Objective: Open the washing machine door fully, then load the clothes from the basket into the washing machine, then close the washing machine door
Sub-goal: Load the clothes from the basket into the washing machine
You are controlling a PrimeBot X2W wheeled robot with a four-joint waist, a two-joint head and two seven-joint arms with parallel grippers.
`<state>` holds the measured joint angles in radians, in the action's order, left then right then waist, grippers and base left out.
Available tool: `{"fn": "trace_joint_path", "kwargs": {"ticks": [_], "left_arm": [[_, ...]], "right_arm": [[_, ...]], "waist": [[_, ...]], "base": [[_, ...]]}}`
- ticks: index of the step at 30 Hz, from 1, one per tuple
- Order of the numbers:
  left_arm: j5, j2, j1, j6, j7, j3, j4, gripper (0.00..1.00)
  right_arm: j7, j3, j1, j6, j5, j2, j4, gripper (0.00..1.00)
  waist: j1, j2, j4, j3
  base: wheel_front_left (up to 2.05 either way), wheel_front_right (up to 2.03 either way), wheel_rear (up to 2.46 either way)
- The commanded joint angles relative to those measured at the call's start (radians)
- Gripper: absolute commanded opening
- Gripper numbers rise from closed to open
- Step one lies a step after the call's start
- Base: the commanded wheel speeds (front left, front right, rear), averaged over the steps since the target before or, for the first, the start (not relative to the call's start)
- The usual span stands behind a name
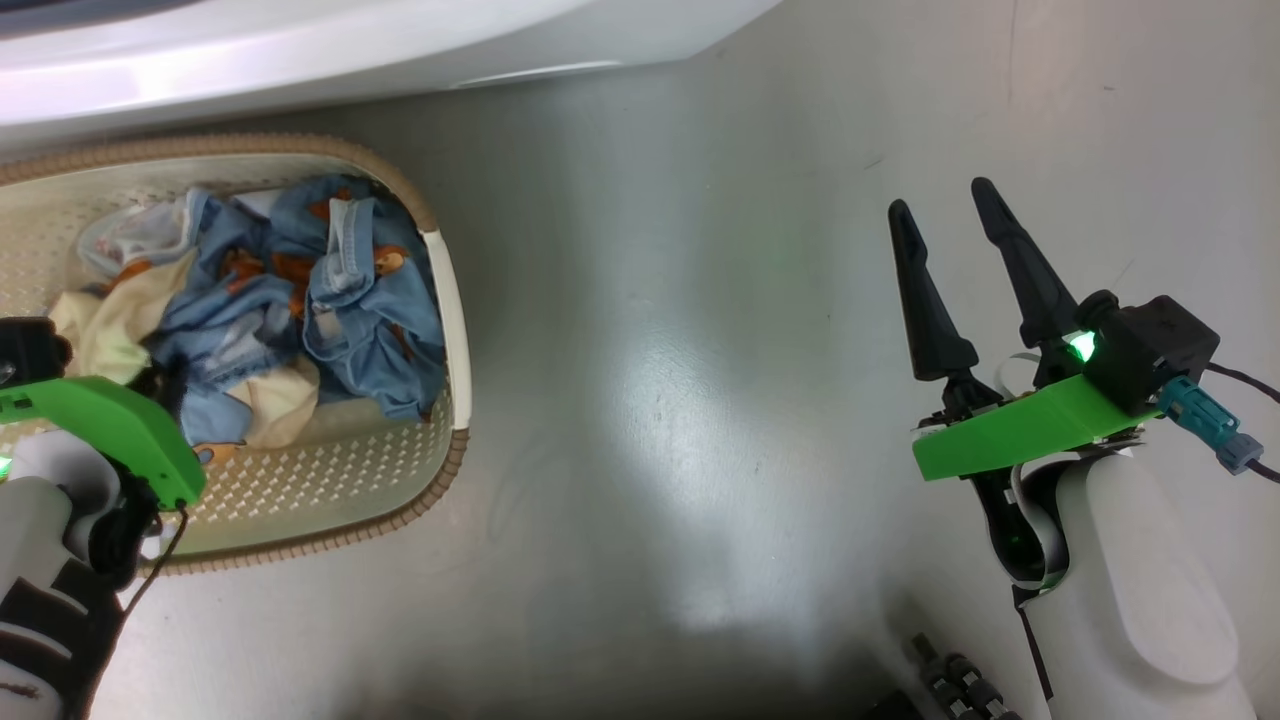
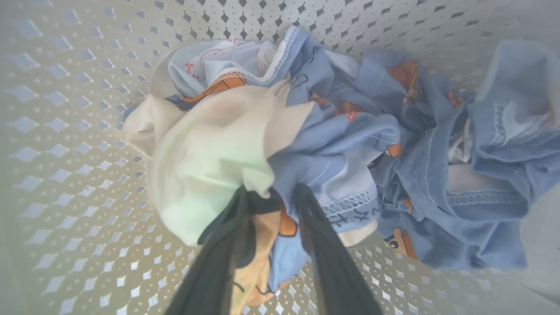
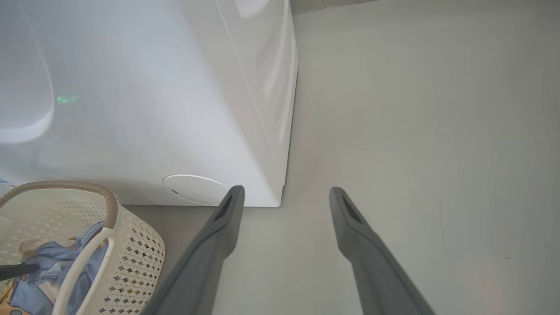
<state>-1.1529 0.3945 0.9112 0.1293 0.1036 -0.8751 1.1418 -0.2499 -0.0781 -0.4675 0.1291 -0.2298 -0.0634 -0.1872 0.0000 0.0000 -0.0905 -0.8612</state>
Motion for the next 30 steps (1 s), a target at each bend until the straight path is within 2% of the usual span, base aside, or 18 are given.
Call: {"fn": "trace_joint_path", "kwargs": {"ticks": [1,11,22,30], "left_arm": [[-0.007,0.053,-0.002,0.001,-0.003,0.012,-0.003,0.0],[-0.091,0.035,-0.06,0.001,0.067,-0.012,-0.022,0.0],[-0.143,0.026,-0.195,0.001,0.156,-0.004,-0.091,0.0],[-0.026,0.035,-0.287,0.001,0.158,0.134,-0.174,0.0]], "right_arm": [[-0.012,-0.022,0.026,0.002,0.008,0.011,0.021,1.0],[-0.012,-0.019,0.04,0.002,0.004,-0.003,-0.007,1.0],[-0.012,-0.042,0.097,0.002,-0.035,-0.034,-0.061,1.0],[-0.012,-0.039,0.168,0.002,-0.062,-0.059,-0.082,1.0]], "waist": [[0.0,0.0,0.0,0.003],[0.0,0.0,0.024,0.111],[0.0,0.0,0.061,0.348],[0.0,0.0,0.088,0.496]], "base": [[0.0,0.0,0.0],[0.0,0.0,0.0],[0.0,0.0,0.0],[0.0,0.0,0.0]]}}
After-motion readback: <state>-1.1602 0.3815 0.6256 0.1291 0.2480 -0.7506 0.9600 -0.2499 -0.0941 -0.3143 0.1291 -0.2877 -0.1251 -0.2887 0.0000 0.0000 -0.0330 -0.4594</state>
